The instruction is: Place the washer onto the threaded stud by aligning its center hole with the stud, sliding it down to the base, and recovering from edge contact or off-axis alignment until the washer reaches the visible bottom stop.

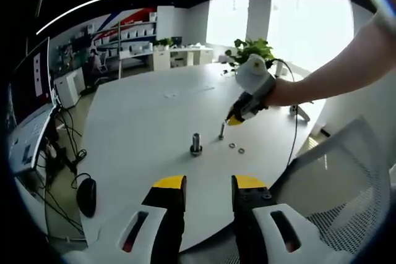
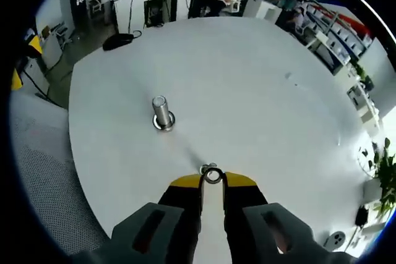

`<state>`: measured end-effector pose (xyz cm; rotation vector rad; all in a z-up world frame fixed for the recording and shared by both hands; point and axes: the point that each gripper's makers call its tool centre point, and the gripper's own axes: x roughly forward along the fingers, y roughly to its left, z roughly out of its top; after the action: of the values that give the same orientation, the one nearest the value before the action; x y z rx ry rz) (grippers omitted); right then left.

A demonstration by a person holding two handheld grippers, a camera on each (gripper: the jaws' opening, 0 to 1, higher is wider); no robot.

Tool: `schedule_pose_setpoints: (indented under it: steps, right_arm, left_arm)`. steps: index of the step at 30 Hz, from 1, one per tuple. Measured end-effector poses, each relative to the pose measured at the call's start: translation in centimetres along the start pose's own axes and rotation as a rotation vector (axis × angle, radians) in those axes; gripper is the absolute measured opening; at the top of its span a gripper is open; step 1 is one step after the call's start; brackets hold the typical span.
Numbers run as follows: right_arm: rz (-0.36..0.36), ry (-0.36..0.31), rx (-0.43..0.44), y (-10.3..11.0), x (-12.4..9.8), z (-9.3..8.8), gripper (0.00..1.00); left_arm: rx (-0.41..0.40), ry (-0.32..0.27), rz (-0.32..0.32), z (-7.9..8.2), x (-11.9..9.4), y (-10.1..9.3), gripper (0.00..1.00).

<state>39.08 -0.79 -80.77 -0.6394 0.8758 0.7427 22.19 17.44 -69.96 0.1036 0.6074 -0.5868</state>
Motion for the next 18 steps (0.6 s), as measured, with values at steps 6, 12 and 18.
schedule_pose_setpoints:
  steps: [6,12,18]
  right_arm:
    - [0.006,0.004,-0.011,0.3,0.6,0.3,0.13]
    - [0.01,0.015,-0.012,0.3,1.0,0.4,0.14]
    - [0.01,0.028,-0.012,0.3,1.4,0.2,0.14]
  left_arm:
    - [-0.001,-0.001,0.001,0.0,0.0,0.0,0.27]
    - [-0.002,0.0,0.003,-0.1,0.0,0.1,0.27]
    - [-0.006,-0.001,0.006,-0.1,0.0,0.2,0.27]
